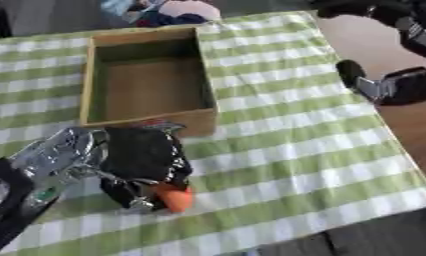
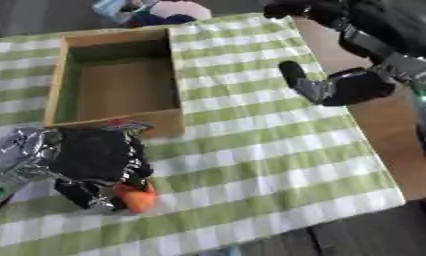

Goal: Pick up objects on the table and place them in the box.

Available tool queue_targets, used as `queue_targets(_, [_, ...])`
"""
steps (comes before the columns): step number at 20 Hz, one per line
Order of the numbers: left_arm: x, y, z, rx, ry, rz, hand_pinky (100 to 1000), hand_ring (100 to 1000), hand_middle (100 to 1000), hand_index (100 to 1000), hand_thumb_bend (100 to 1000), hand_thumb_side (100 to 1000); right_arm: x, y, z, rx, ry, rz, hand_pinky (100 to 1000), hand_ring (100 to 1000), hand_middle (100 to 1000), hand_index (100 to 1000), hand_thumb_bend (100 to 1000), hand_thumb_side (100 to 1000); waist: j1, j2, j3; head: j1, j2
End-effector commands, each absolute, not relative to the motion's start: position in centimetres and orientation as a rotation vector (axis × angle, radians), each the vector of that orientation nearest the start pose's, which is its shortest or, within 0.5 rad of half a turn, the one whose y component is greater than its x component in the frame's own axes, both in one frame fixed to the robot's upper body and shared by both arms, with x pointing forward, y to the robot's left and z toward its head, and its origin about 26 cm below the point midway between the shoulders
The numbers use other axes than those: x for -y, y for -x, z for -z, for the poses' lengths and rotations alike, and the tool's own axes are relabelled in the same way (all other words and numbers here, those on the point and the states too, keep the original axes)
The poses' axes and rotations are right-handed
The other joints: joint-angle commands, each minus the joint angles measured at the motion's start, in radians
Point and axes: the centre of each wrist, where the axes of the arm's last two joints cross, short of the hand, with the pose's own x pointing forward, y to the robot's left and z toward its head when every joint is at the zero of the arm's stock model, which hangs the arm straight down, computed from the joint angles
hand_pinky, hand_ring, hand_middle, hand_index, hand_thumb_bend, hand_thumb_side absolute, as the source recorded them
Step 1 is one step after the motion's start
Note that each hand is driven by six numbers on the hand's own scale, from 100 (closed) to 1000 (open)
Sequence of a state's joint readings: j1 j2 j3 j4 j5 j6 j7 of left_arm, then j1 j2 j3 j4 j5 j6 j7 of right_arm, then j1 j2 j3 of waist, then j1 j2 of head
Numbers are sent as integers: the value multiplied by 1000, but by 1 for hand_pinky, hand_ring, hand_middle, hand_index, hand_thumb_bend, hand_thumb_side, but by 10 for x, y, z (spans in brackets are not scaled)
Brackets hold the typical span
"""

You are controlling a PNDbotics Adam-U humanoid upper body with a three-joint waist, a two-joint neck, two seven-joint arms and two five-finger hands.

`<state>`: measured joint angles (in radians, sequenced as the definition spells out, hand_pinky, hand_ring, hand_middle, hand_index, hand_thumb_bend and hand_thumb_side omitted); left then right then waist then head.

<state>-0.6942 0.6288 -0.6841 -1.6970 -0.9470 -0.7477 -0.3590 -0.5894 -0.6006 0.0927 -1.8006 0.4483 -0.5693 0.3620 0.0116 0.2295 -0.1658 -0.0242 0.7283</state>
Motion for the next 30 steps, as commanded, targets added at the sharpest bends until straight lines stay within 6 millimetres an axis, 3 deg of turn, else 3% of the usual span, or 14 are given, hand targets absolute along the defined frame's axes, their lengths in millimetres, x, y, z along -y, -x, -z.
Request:
queue_targets(1, [-178,-342,-198,-1337,371,-2403,522,430,375,518,100,262,274,-344,-278,-2584,-735,1873,778,797,800,958,100,597,0,-17,2,-3,-10])
queue_targets(7, [-211,-337,-233,-1352,470,-2395,527,434,377,519,100,267,277,-344,-277,-2577,-750,1888,778,797,800,958,100,593,8,-24,10,-9,-13])
queue_targets(11, [-246,-349,-254,-1446,580,-2434,528,434,378,521,100,260,278,-343,-276,-2577,-755,1895,778,797,800,958,100,591,11,-29,15,-15,-17])
queue_targets(15, [-264,-366,-272,-1579,699,-2445,532,437,381,525,100,252,278,-344,-274,-2579,-746,1902,778,797,800,958,100,597,8,-34,17,-18,-17])
queue_targets(22, [-266,-409,-287,-1808,856,-2450,548,456,404,551,100,256,276,-344,-271,-2580,-720,1911,778,797,799,957,100,608,6,-37,13,-19,-13])
queue_targets(30, [-249,-455,-266,-1929,1020,-2518,582,497,455,610,100,269,267,-346,-270,-2574,-653,1920,777,797,798,957,100,630,13,-35,-14,-5,-14])
